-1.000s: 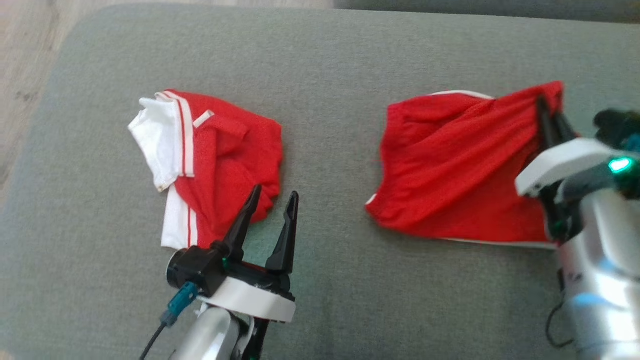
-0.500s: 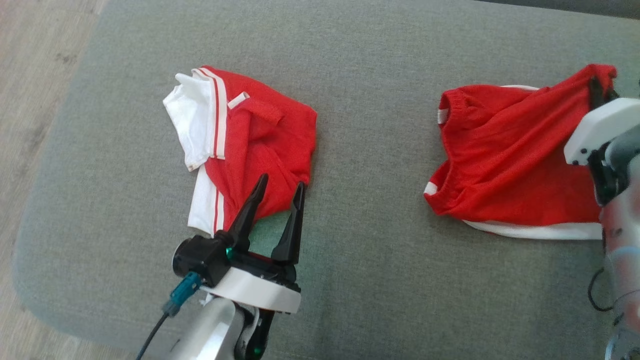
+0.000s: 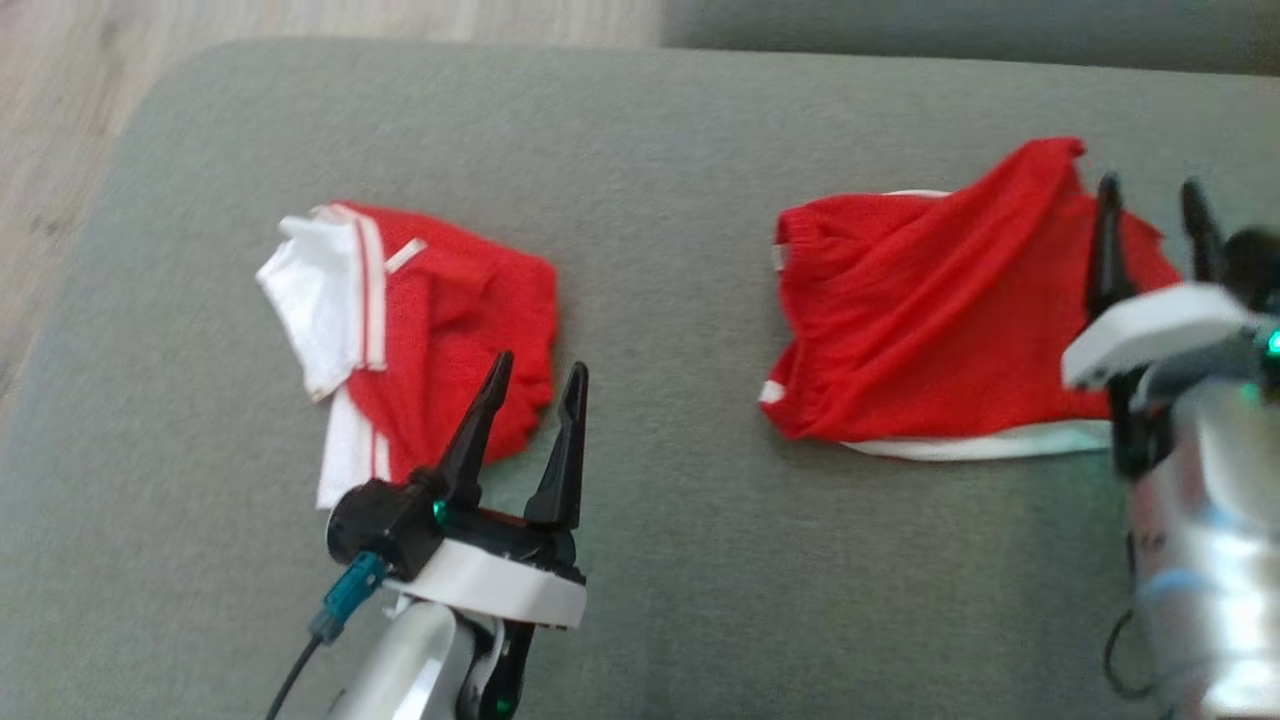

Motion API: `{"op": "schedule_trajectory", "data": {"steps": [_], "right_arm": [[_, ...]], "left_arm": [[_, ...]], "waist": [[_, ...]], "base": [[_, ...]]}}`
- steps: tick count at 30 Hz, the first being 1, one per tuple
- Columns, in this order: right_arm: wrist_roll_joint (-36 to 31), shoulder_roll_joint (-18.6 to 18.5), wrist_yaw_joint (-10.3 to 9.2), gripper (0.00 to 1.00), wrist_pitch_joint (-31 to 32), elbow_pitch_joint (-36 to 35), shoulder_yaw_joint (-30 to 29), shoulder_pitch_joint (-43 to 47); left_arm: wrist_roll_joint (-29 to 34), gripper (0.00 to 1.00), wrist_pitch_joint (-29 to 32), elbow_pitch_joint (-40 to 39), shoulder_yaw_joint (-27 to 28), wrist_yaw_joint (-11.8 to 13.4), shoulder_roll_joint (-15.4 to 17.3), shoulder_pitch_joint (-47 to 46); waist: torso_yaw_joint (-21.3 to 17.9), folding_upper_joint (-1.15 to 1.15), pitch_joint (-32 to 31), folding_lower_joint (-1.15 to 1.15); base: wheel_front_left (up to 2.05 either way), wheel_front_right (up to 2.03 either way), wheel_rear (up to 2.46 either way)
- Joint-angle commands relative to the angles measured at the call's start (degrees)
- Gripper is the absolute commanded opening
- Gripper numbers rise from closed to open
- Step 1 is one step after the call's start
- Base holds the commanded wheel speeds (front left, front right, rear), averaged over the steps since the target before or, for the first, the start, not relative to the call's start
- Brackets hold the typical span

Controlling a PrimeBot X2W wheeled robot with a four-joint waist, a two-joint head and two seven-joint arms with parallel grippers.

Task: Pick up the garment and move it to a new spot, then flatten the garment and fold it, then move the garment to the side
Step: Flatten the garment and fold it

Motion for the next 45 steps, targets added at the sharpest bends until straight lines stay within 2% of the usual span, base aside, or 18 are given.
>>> {"op": "schedule_trajectory", "data": {"steps": [1,5,11,16,22,27,33,37,45], "right_arm": [[0.59,0.77,0.22,1.0,-0.79,-2.58,1.74,0.66],[2.63,2.27,0.22,1.0,-1.54,-9.64,4.77,8.19],[5.24,3.81,0.22,1.0,-1.8,-20.99,6.18,20.56],[8.56,4.11,0.22,1.0,-1.85,-26.32,7.57,27.11],[11.08,4.13,0.22,1.0,-1.87,-29.55,9.53,27.22],[12.1,4.14,0.22,1.0,-1.87,-30.57,9.46,26.6],[13.44,4.14,0.22,1.0,-1.88,-30.71,11.14,25.78],[13.91,4.14,0.22,1.0,-1.88,-30.64,11.01,25.19],[14.61,4.14,0.22,1.0,-1.88,-30.3,10.69,24.61]], "left_arm": [[0.49,1.0,-0.55,-1.79,2.16,0.07,0.04,-0.4],[0.75,1.0,-0.55,-1.48,2.75,-0.16,0.04,0.55],[1.11,1.0,-0.55,-0.53,3.54,-0.58,0.04,1.28],[1.38,1.0,-0.55,0.74,4.2,-1.0,0.04,1.39],[4.68,1.0,-0.55,4.26,3.77,-1.96,1.5,-0.95],[12.09,1.0,0.35,11.02,-4.13,-2.57,7.13,-6.74],[15.64,1.0,1.12,17.68,-13.62,-2.73,11.19,-14.3],[15.59,1.0,0.42,20.5,-16.59,-2.74,11.86,-18.56],[15.13,1.0,-0.47,22.24,-17.8,-2.75,11.69,-22.46]], "waist": [[-2.68,0.0,-2.17,0.0],[-5.84,0.0,-3.7,0.0],[-9.68,0.0,-4.63,0.0],[-12.4,0.0,-4.12,0.0],[-14.99,0.0,-1.74,0.0],[-16.15,0.0,0.93,0.0],[-17.65,0.0,3.56,0.0],[-18.65,0.0,4.78,0.0],[-19.8,0.0,6.03,0.0]], "base": [[0.0,0.0,0.0],[0.0,0.0,0.0],[0.0,0.0,0.0],[0.0,0.0,0.0],[0.0,0.0,0.0],[0.0,0.0,0.0],[0.0,0.0,0.0],[0.0,0.0,0.0],[0.0,0.0,0.0]]}}
